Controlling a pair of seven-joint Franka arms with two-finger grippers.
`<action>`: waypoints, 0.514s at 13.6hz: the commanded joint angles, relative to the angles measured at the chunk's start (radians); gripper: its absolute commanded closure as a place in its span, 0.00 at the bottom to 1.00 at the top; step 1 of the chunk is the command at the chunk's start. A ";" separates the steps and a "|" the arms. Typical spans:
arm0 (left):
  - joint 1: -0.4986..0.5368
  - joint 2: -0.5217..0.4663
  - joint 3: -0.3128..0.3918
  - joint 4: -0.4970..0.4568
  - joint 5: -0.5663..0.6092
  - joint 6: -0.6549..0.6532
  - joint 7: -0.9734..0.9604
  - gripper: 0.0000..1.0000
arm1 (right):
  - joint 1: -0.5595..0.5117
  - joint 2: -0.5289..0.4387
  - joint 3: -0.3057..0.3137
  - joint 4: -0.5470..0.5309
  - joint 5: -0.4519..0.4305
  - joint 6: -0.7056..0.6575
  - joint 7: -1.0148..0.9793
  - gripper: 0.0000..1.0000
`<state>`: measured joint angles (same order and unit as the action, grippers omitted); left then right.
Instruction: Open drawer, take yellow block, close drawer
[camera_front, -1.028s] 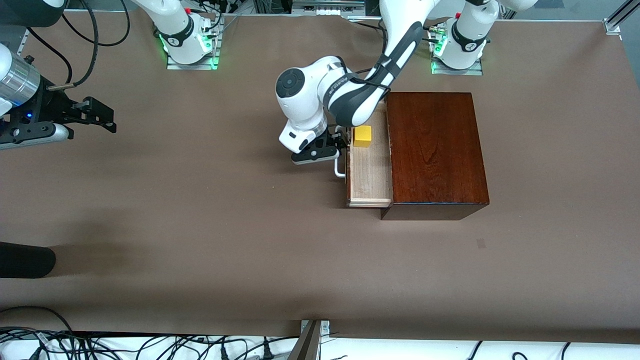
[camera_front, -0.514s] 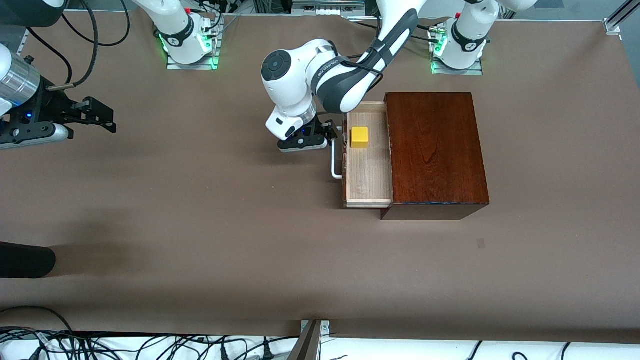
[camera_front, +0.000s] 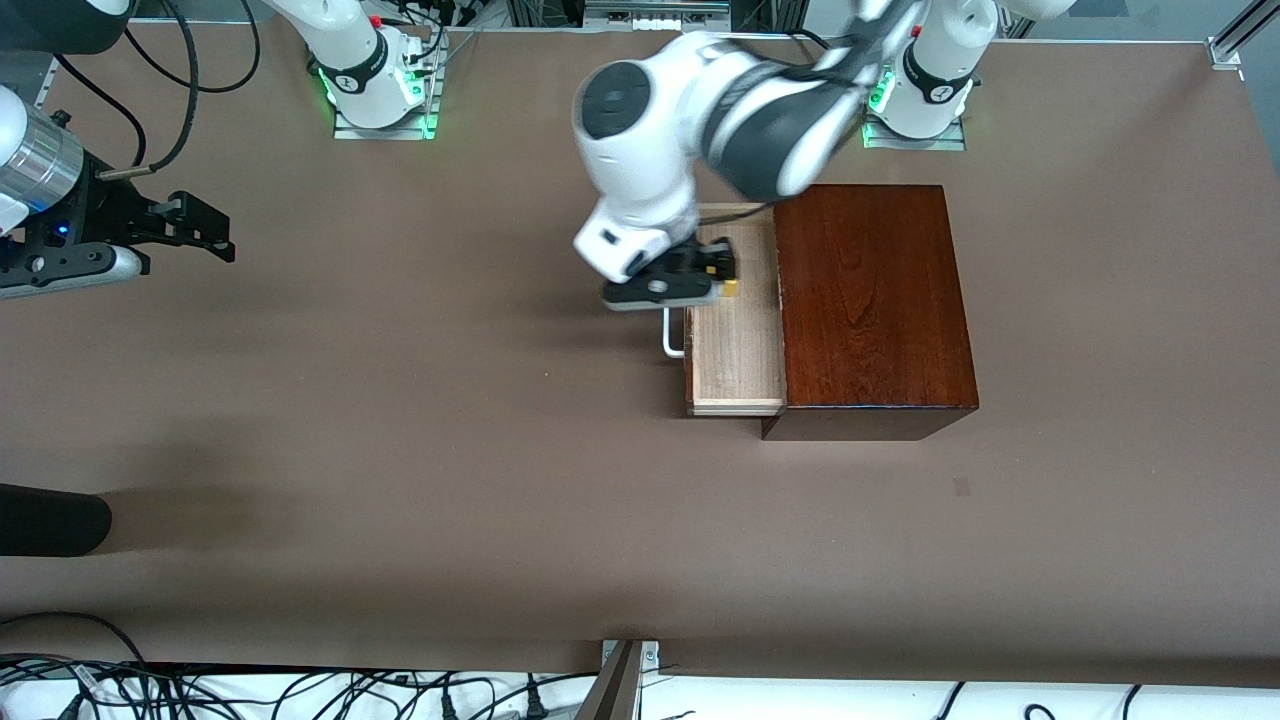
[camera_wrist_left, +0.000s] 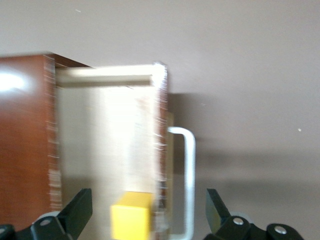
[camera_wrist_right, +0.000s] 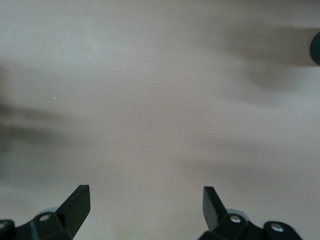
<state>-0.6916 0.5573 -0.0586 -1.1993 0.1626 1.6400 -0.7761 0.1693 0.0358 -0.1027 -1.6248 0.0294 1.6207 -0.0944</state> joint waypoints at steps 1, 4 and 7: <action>0.139 -0.095 -0.012 -0.029 -0.070 -0.077 0.145 0.00 | -0.001 0.001 0.027 0.020 0.004 -0.025 0.002 0.00; 0.275 -0.167 -0.010 -0.055 -0.081 -0.134 0.332 0.00 | 0.007 0.000 0.103 0.020 0.001 0.013 0.007 0.00; 0.438 -0.223 -0.010 -0.101 -0.146 -0.138 0.528 0.00 | 0.015 0.009 0.136 0.020 0.003 0.034 -0.005 0.00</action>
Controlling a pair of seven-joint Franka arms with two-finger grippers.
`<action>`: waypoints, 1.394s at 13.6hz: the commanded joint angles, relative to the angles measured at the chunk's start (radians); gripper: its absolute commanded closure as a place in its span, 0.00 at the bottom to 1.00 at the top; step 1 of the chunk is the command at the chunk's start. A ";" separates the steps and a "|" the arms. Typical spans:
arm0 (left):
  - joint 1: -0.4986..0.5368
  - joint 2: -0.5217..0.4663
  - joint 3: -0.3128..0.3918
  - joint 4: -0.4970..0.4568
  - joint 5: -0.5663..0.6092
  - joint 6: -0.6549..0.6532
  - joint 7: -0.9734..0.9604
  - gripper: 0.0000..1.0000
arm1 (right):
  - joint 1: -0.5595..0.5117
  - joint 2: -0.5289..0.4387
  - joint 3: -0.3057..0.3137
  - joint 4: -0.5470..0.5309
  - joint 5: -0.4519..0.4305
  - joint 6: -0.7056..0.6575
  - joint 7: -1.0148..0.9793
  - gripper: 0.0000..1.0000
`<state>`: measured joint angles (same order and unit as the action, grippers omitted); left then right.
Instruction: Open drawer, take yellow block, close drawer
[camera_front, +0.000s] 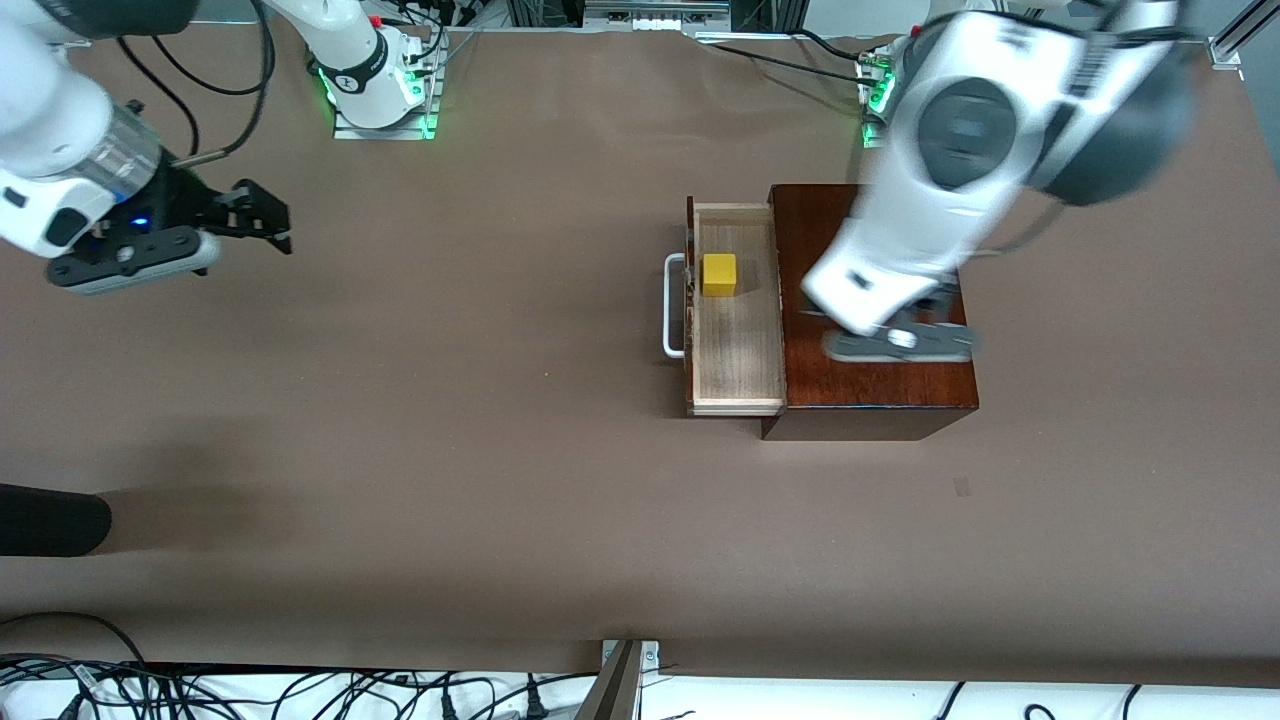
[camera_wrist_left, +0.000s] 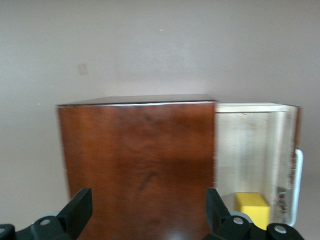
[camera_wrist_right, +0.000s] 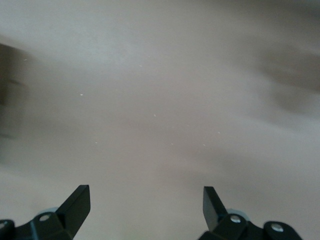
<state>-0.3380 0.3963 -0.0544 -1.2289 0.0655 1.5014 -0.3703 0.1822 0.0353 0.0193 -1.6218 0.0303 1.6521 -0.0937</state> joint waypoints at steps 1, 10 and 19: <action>0.130 -0.076 -0.015 -0.078 -0.052 -0.004 0.186 0.00 | 0.010 0.012 0.028 0.017 0.003 0.006 -0.021 0.00; 0.257 -0.436 0.099 -0.480 -0.099 0.117 0.278 0.00 | 0.276 0.147 0.064 0.019 -0.001 0.069 -0.172 0.00; 0.252 -0.401 0.108 -0.445 -0.084 0.114 0.294 0.00 | 0.663 0.503 0.064 0.353 -0.085 0.230 -0.260 0.00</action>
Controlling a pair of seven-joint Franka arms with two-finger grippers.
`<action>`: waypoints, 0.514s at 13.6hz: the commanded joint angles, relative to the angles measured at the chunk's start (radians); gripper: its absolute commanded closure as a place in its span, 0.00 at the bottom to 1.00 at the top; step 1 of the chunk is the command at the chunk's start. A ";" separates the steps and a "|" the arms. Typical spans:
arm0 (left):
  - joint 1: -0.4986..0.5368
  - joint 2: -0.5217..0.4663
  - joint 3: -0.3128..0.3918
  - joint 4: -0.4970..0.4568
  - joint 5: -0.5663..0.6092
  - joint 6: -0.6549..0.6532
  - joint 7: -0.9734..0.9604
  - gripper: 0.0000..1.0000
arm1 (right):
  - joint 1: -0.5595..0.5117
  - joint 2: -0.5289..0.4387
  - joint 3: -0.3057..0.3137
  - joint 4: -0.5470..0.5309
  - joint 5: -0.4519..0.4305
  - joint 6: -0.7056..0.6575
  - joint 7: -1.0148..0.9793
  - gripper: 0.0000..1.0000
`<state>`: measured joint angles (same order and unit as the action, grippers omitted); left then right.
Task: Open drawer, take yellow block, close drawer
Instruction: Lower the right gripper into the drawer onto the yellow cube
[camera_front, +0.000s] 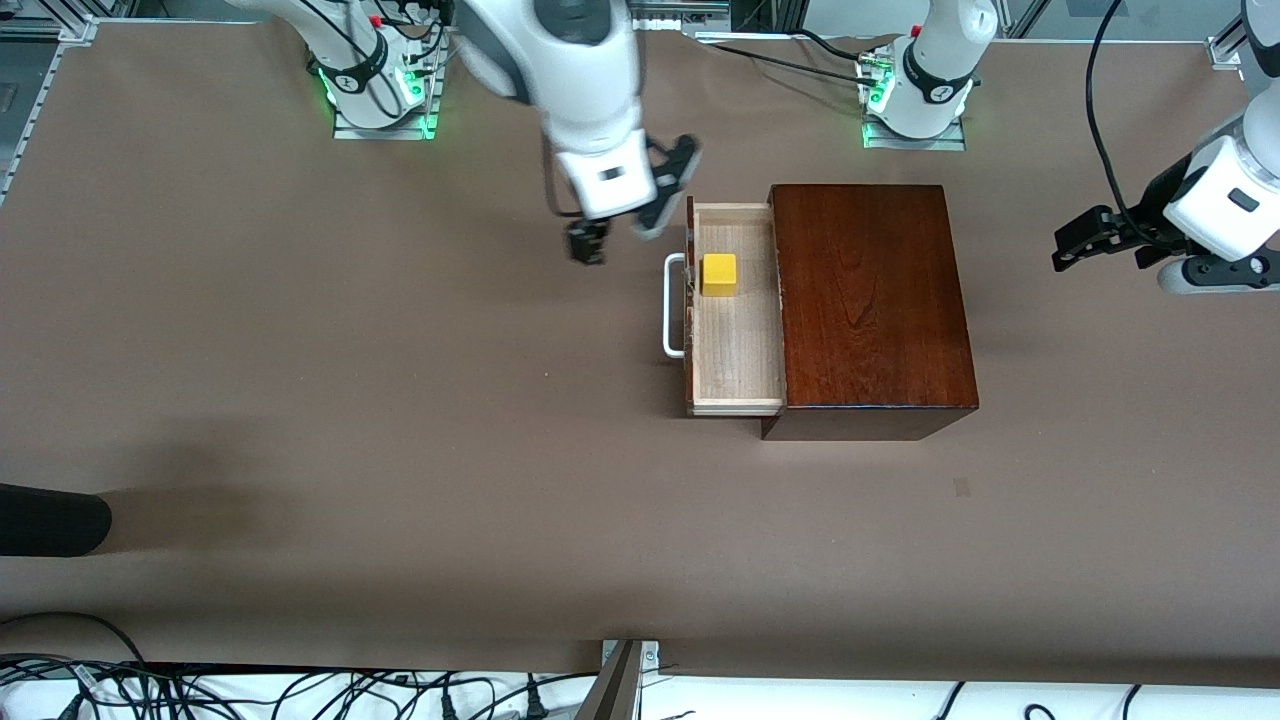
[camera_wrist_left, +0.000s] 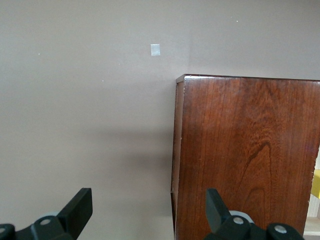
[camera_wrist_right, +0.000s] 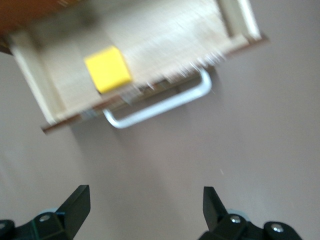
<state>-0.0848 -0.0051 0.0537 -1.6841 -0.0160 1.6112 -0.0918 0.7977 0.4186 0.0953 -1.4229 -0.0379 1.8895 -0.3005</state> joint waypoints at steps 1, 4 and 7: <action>-0.001 0.002 0.000 0.010 -0.002 0.004 0.015 0.00 | 0.072 0.165 -0.012 0.192 -0.020 0.020 -0.130 0.00; -0.004 0.000 0.000 0.012 -0.002 0.004 0.015 0.00 | 0.109 0.221 -0.016 0.219 -0.043 0.097 -0.190 0.00; -0.004 0.002 0.000 0.012 -0.002 0.003 0.015 0.00 | 0.152 0.238 -0.017 0.226 -0.125 0.085 -0.193 0.00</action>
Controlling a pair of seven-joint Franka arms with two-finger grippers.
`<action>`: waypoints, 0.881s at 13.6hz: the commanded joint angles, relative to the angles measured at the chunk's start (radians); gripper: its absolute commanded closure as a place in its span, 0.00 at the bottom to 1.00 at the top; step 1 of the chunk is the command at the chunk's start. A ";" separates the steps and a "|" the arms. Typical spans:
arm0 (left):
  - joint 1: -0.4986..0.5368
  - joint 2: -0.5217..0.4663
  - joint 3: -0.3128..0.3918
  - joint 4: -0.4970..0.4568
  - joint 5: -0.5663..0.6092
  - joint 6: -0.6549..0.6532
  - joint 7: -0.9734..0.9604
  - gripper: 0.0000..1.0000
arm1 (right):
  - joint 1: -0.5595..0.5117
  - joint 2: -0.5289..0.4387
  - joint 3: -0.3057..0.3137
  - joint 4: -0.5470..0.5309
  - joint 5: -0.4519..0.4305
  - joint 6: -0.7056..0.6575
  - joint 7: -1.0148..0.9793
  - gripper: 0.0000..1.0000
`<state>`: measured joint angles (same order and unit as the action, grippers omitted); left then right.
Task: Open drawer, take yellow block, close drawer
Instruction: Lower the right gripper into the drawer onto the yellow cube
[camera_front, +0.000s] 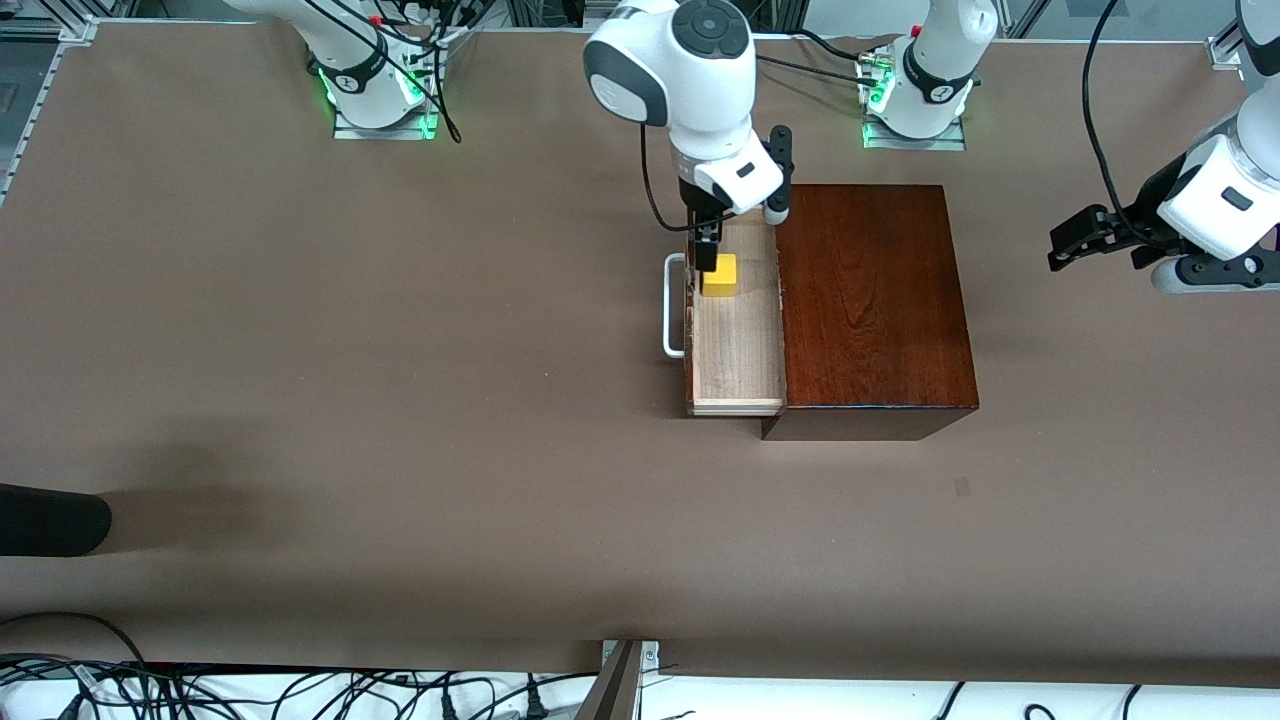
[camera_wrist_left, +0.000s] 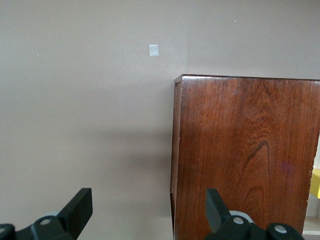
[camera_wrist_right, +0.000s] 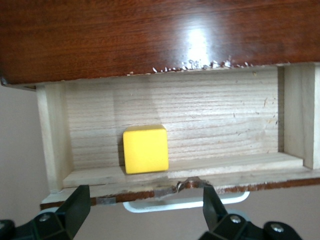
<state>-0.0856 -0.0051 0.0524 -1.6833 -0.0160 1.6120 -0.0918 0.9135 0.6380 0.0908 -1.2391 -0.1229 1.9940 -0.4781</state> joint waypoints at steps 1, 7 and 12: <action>-0.003 0.002 0.001 0.013 -0.002 0.002 0.015 0.00 | 0.042 0.019 -0.013 0.043 -0.041 -0.041 -0.011 0.00; -0.003 0.002 0.001 0.014 -0.002 0.003 0.015 0.00 | 0.042 0.042 -0.016 0.043 -0.038 -0.074 -0.020 0.00; -0.006 0.002 0.001 0.014 -0.002 0.003 0.015 0.00 | 0.045 0.129 -0.016 0.116 -0.038 -0.015 -0.016 0.00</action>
<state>-0.0879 -0.0051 0.0523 -1.6828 -0.0160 1.6128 -0.0918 0.9509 0.7058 0.0789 -1.1975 -0.1507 1.9699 -0.4819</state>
